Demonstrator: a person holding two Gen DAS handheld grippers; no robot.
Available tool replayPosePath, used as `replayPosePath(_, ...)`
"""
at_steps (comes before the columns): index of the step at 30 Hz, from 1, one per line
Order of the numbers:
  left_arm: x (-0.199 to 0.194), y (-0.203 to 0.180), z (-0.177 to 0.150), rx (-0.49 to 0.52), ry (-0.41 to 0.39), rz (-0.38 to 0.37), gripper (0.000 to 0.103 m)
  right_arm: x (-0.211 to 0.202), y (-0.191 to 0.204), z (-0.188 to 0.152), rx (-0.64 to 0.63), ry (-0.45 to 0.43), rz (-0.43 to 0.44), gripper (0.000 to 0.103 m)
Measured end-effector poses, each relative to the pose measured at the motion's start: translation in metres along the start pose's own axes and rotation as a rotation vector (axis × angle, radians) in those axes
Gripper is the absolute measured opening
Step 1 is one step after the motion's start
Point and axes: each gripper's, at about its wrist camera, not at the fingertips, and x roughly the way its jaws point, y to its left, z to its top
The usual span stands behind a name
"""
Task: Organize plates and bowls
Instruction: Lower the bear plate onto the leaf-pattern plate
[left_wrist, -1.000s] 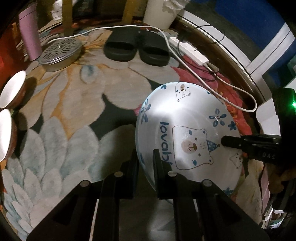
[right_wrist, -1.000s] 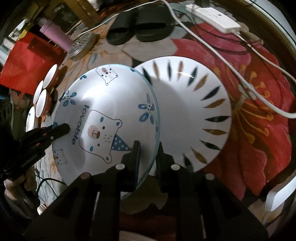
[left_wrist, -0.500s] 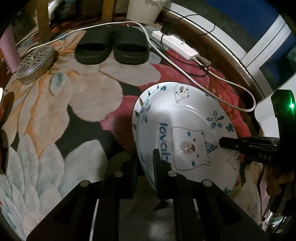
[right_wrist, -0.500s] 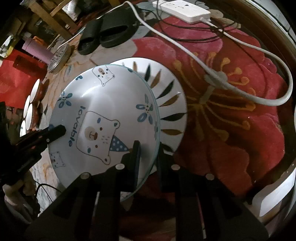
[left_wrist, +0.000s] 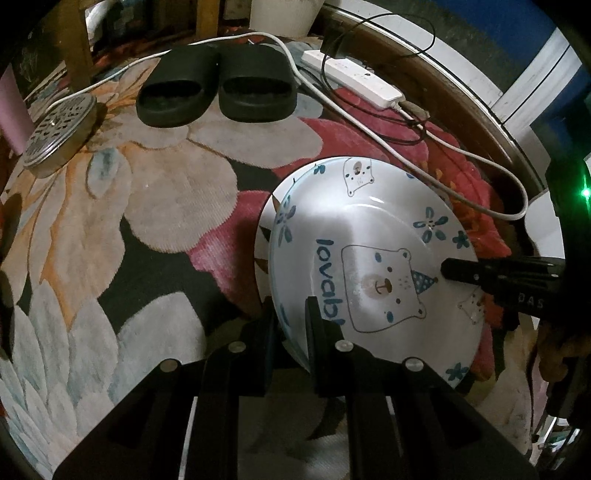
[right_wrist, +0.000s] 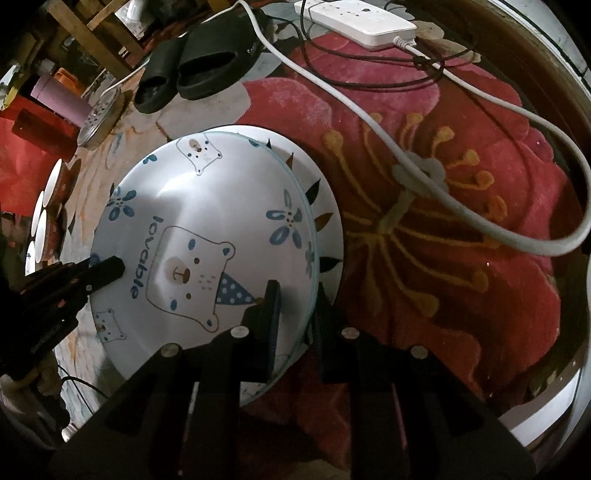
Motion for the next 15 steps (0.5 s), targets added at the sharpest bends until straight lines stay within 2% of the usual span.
replayPosePath(7, 0.003, -0.006, 0.006, 0.017, 0.013, 0.034, 0.014, 0.003, -0.005, 0.006, 0.020, 0.001, 0.011, 0.016)
replayPosePath(11, 0.005, -0.007, 0.008, 0.011, 0.025, 0.017, 0.023, 0.004, -0.006, 0.007, 0.035, -0.001, 0.023, 0.019)
replayPosePath(15, 0.005, -0.007, 0.010, -0.003, 0.040, 0.003, 0.027, 0.006, -0.011, 0.009, 0.081, 0.007, 0.052, 0.019)
